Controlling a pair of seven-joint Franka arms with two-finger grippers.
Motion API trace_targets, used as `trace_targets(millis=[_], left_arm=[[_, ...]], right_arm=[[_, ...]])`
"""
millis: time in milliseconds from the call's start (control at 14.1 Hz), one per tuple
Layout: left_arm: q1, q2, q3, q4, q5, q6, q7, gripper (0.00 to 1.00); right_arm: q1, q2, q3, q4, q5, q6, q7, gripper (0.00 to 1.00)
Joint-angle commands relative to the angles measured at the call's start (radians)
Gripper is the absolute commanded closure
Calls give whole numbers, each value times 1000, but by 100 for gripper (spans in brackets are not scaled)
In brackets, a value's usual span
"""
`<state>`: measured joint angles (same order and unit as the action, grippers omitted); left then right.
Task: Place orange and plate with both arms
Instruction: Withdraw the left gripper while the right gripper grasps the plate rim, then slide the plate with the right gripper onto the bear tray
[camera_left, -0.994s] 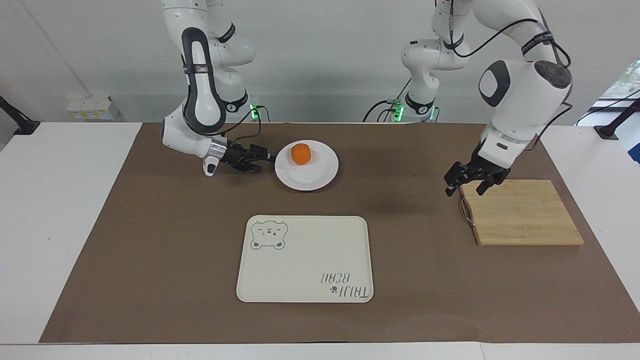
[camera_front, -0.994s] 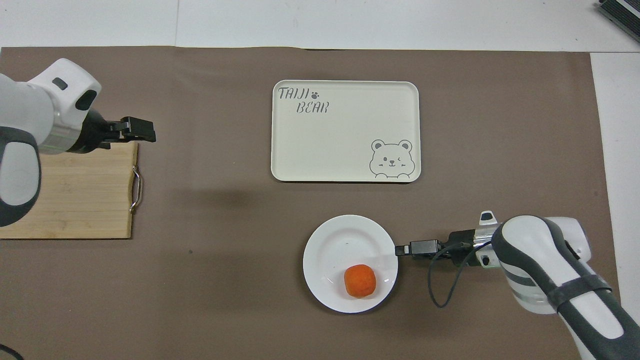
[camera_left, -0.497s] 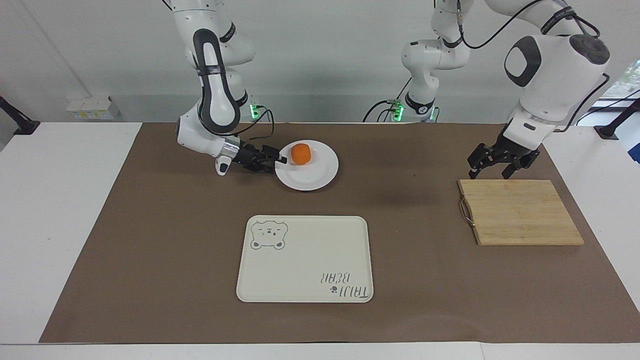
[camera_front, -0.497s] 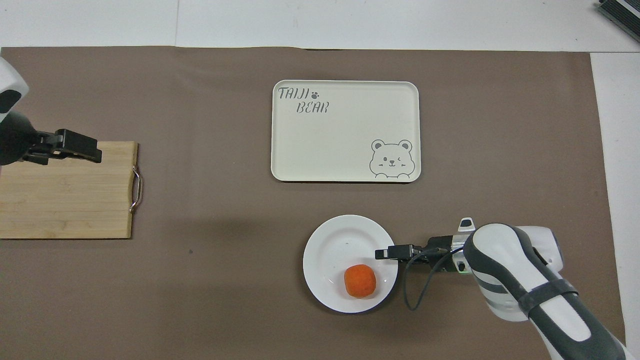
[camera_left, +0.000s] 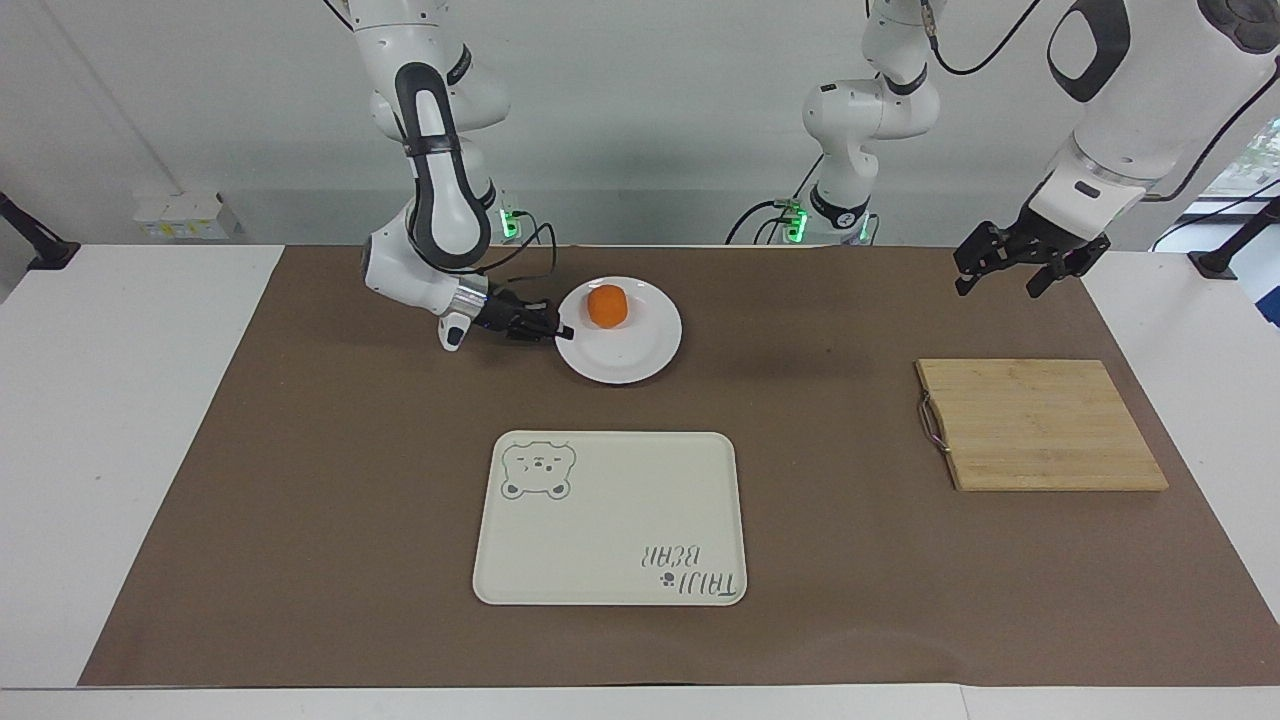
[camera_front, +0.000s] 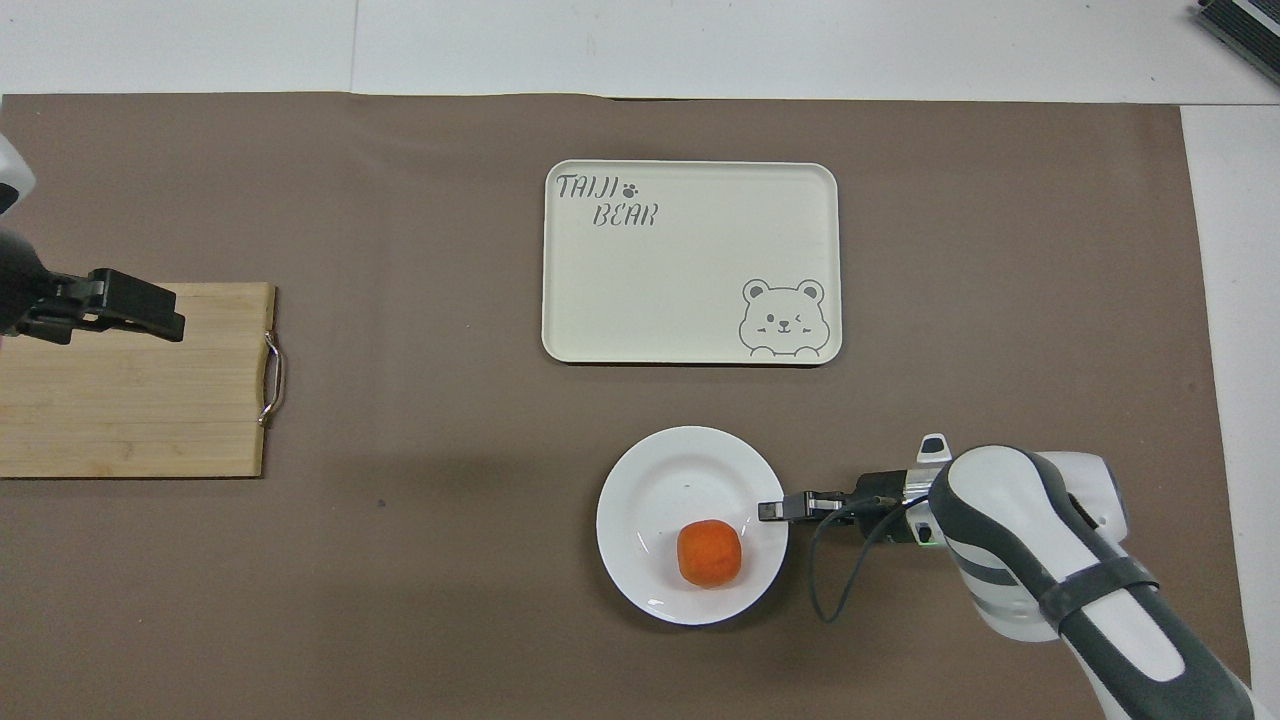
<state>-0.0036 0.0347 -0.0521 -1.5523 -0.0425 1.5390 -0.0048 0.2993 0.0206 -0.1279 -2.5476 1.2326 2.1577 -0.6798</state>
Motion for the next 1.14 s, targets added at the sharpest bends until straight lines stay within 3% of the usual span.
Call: trace_targets(millis=[0,284,568,710,1065], left_arm=[[11,-22,-9,-15,36,-5,9,0],[13,-21,-8,-12,35,-2,3,0],[11,-21,-8,-11,35,0,3,0],[13,-21,-8,-11,35,0,3,0],[13,-21,-8,-11,35,0,3,0]], right_arm=[[-2,24,2,24,30,10,-43,100],[-15,45,2,73,33,-1,-32,100],[-19,73,2,196,33,-19,32,100],[-23,100,2,289,33,-24,81,100],[-48,263,2,586,34,-39,187,100]])
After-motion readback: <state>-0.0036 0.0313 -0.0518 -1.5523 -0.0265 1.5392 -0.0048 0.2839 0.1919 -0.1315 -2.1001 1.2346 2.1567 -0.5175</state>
